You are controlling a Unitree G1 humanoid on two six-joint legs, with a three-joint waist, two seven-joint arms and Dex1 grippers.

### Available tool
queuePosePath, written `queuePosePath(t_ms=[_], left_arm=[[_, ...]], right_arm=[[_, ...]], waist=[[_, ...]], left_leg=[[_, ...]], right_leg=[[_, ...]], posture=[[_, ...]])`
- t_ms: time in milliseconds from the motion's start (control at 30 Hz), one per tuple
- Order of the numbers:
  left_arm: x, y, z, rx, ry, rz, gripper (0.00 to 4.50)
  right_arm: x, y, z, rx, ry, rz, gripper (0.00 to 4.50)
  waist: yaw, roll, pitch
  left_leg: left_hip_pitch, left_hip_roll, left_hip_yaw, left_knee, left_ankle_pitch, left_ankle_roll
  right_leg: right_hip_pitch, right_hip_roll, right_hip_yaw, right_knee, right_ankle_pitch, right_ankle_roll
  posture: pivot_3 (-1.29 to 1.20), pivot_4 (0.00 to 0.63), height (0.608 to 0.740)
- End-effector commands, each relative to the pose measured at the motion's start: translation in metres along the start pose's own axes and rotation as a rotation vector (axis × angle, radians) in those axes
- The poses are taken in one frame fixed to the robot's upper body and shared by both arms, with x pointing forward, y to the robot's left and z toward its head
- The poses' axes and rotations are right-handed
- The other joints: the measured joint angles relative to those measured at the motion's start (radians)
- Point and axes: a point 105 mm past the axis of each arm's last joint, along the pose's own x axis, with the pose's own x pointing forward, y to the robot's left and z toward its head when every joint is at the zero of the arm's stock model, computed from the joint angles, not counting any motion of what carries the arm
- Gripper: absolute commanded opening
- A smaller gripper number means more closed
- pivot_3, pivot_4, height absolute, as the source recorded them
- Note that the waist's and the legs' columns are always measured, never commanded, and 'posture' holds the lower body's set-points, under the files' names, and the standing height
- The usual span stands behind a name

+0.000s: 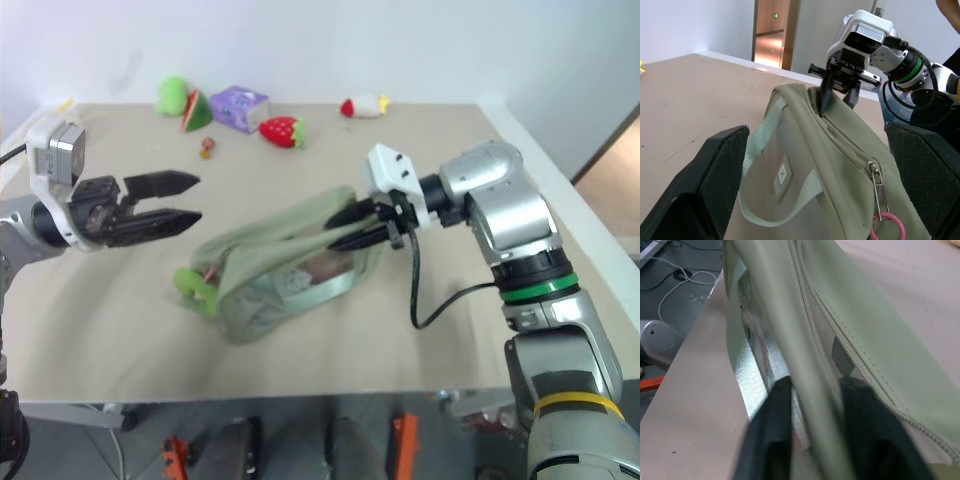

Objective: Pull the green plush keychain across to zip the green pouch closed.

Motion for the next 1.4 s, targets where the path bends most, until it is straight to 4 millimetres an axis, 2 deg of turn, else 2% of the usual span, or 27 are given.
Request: queuePosePath(t_ms=[33, 300, 433, 567, 767, 933, 1033, 1267, 1400], left_arm=[[0.000, -0.005, 0.013, 0.041, -0.041, -0.012, 4.50], [0.001, -0.003, 0.015, 0.048, -0.055, -0.011, 4.50], [-0.001, -0.001, 0.018, 0.053, -0.065, -0.003, 4.50], [-0.010, 0.001, 0.029, 0.063, -0.113, 0.031, 4.50], [-0.016, 0.004, 0.036, 0.087, -0.132, 0.066, 4.50], [-0.016, 0.004, 0.035, 0.084, -0.140, 0.069, 4.50], [-0.016, 0.005, 0.032, 0.080, -0.139, 0.071, 4.50], [-0.013, 0.007, 0.030, 0.075, -0.141, 0.067, 4.50], [-0.014, 0.007, 0.030, 0.076, -0.142, 0.068, 4.50]], right_arm=[[-0.007, 0.004, 0.007, -0.035, 0.005, 0.042, 0.05], [-0.010, 0.011, 0.001, -0.012, 0.021, 0.051, 0.05], [-0.015, -0.003, 0.002, -0.030, 0.024, -0.062, 0.05], [-0.033, -0.018, 0.011, -0.020, 0.001, -0.164, 0.05], [-0.050, -0.028, 0.016, -0.020, 0.006, -0.247, 0.05], [-0.056, -0.034, 0.017, -0.018, 0.019, -0.299, 0.05], [-0.053, -0.037, 0.016, -0.009, 0.016, -0.318, 0.05], [-0.033, -0.034, 0.008, 0.002, 0.012, -0.310, 0.05], [-0.026, -0.028, 0.007, 0.020, 0.000, -0.272, 0.05]], waist=[[0.000, 0.000, 0.000], [0.001, 0.000, 0.000], [0.001, 0.000, 0.000], [0.001, 0.000, 0.000], [0.001, 0.000, 0.000], [0.001, 0.000, 0.000], [0.001, 0.000, 0.000], [0.000, 0.000, 0.000], [0.000, 0.000, 0.000]], left_leg=[[0.000, 0.000, 0.000, 0.000, 0.000, 0.000], [0.000, 0.000, 0.000, 0.000, 0.000, 0.000], [0.000, 0.000, 0.000, 0.001, 0.000, 0.000], [0.000, 0.000, 0.000, 0.003, 0.000, 0.000], [0.000, 0.000, 0.000, 0.003, 0.000, 0.000], [0.000, 0.000, 0.000, 0.003, 0.000, 0.000], [0.000, 0.000, 0.000, 0.002, 0.000, 0.000], [0.000, 0.000, 0.000, 0.002, 0.000, 0.000], [0.000, 0.000, 0.000, 0.003, 0.000, 0.000]], right_leg=[[0.000, 0.000, 0.000, 0.000, 0.000, 0.000], [0.000, 0.000, 0.000, 0.000, 0.000, 0.000], [0.001, 0.000, 0.000, 0.000, 0.000, 0.000], [0.001, 0.000, 0.000, 0.000, 0.001, 0.001], [0.001, 0.000, 0.000, 0.000, 0.002, 0.001], [0.000, 0.000, 0.000, 0.000, 0.002, 0.001], [0.000, 0.000, 0.001, 0.000, 0.002, 0.001], [0.000, 0.000, 0.001, 0.000, 0.002, 0.001], [0.000, 0.000, 0.001, 0.001, 0.002, 0.001]], posture=[[0.00, 0.150, 0.740], [0.00, 0.150, 0.740], [0.00, 0.150, 0.740], [0.00, 0.150, 0.740], [0.00, 0.150, 0.740], [0.00, 0.150, 0.740], [0.00, 0.150, 0.740], [0.00, 0.150, 0.740], [0.00, 0.150, 0.740]])
